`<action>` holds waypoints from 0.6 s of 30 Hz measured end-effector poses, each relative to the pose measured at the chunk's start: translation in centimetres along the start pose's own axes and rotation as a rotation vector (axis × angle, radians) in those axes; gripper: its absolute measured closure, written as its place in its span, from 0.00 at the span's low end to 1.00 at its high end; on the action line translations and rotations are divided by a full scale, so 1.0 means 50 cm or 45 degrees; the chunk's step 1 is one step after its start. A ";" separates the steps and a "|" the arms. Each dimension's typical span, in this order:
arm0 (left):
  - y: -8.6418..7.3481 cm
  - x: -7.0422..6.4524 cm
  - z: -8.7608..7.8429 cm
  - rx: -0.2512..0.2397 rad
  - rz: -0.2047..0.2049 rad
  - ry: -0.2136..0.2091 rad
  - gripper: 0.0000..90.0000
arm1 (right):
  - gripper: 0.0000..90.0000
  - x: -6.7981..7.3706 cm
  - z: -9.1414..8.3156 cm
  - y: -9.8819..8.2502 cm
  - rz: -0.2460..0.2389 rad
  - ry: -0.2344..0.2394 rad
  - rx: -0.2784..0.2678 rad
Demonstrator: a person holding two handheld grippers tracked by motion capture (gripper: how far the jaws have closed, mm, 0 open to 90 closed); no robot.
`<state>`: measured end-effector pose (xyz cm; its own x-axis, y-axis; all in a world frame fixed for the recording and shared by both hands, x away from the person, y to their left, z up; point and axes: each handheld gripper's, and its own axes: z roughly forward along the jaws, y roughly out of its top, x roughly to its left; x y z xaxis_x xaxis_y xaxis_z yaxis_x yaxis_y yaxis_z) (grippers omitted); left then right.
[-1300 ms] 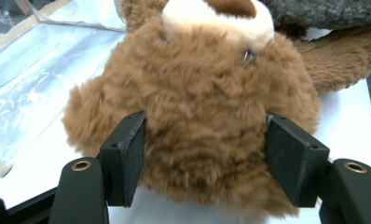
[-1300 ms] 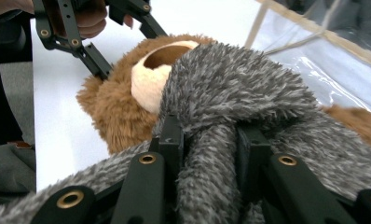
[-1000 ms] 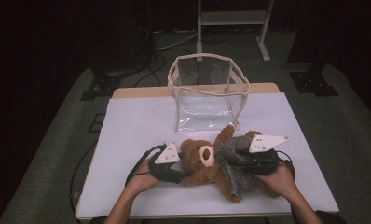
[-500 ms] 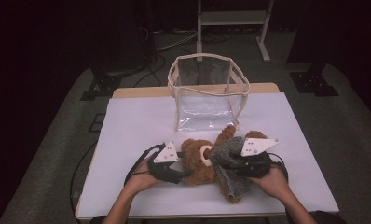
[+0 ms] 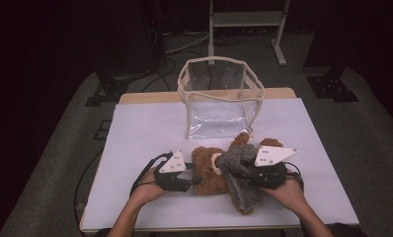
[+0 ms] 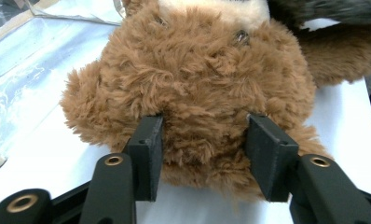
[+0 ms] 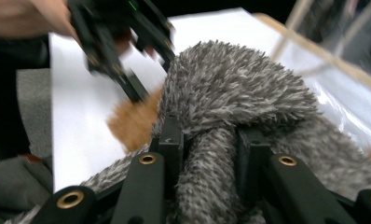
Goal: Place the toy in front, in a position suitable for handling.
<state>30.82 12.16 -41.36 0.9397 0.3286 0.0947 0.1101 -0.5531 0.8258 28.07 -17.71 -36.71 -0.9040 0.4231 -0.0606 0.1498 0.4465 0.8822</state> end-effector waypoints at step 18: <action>-0.013 0.018 -0.008 -0.004 -0.054 -0.008 0.62 | 0.75 0.002 0.038 0.023 -0.064 0.010 0.098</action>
<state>31.46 13.15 -41.61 0.9364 0.3465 0.0562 0.1487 -0.5364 0.8308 28.91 -15.64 -36.60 -0.9143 0.3925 -0.0997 0.1344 0.5264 0.8396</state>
